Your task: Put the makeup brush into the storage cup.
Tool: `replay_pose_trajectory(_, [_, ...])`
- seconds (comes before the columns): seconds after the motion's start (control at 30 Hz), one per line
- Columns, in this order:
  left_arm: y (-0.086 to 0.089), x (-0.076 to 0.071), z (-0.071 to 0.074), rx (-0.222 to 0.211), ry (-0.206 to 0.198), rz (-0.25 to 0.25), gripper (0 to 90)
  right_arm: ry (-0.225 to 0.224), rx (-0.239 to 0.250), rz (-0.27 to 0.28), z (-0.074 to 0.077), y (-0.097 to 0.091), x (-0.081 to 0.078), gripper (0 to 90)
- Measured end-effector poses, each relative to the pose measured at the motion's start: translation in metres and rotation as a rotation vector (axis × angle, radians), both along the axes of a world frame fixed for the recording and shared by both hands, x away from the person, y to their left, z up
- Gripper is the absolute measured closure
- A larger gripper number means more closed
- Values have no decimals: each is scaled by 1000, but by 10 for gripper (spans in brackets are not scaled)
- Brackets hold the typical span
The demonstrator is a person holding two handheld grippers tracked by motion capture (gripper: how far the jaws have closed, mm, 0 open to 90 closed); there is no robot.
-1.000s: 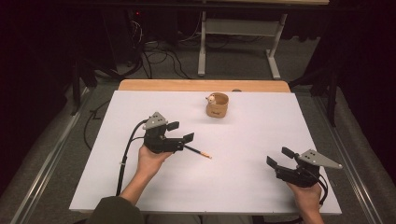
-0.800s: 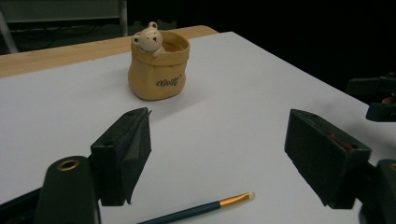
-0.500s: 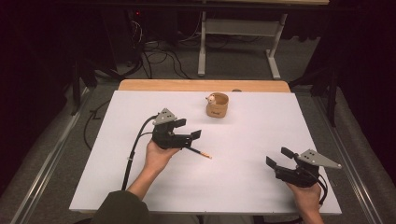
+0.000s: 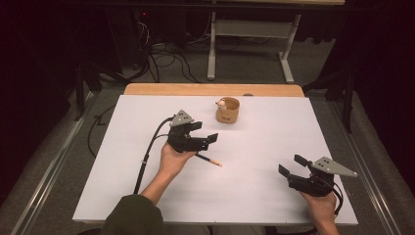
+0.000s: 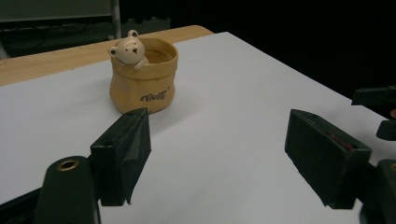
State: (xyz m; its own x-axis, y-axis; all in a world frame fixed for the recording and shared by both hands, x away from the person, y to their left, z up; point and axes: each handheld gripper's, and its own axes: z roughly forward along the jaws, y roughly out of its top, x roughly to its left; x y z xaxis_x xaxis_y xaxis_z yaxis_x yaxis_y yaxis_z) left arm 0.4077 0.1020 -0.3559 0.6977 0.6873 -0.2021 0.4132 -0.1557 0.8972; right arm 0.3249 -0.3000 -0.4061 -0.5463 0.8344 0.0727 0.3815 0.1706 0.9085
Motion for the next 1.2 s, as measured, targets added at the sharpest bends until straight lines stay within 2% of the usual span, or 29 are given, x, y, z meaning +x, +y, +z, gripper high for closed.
replay_pose_trajectory(0.53, [-13,15,8,25,22,-4,229,1,11,-7,0,-3,1,268])
replay_pose_trajectory(0.8, [-16,15,10,83,35,-12,226,1,6,1,0,-2,1,268])
replay_pose_trajectory(0.87, [-14,17,9,98,56,-10,218,1,12,-4,0,-3,1,267])
replay_pose_trajectory(1.0, [-13,17,9,118,71,-10,212,2,6,-4,0,-2,1,267])
replay_pose_trajectory(1.03, [-12,17,10,134,74,-12,212,2,5,1,0,-1,1,267])
replay_pose_trajectory(1.2, [-10,17,13,154,74,-8,211,5,0,1,0,-1,1,267])
